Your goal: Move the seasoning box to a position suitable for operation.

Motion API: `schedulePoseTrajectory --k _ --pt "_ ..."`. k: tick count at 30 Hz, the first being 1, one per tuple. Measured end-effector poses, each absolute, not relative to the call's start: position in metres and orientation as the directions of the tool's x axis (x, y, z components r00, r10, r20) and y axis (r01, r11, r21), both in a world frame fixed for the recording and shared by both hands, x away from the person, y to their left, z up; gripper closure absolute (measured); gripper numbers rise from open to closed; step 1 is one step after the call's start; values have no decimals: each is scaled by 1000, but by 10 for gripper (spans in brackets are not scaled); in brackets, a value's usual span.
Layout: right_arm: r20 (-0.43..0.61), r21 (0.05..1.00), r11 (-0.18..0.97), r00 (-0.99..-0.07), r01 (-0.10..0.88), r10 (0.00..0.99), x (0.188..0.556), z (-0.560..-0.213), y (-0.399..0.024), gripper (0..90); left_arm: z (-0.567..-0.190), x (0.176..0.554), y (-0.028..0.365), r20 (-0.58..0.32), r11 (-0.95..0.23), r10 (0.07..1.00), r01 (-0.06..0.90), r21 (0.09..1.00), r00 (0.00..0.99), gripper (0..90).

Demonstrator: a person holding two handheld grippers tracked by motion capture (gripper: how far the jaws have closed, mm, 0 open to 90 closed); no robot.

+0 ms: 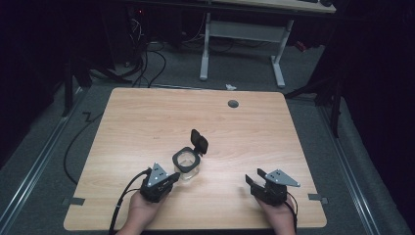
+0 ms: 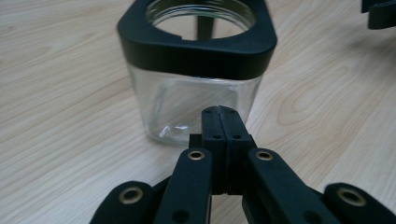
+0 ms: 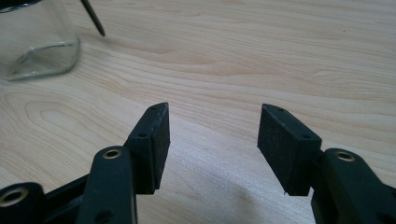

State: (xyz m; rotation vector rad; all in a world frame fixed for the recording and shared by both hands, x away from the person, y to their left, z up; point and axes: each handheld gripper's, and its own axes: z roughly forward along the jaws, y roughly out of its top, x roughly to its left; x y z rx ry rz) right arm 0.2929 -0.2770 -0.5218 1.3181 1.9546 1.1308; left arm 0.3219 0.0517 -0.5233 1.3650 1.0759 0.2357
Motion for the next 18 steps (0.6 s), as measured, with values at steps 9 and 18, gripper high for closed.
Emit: schedulePoseTrajectory --k 9,18 --pt "32 858 172 -386 483 922 292 -522 -281 440 -524 320 32 -472 242 680 436 867 561 900" --pt "34 861 166 -379 481 925 292 -521 -282 440 -521 343 74 -478 305 752 404 862 453 900"
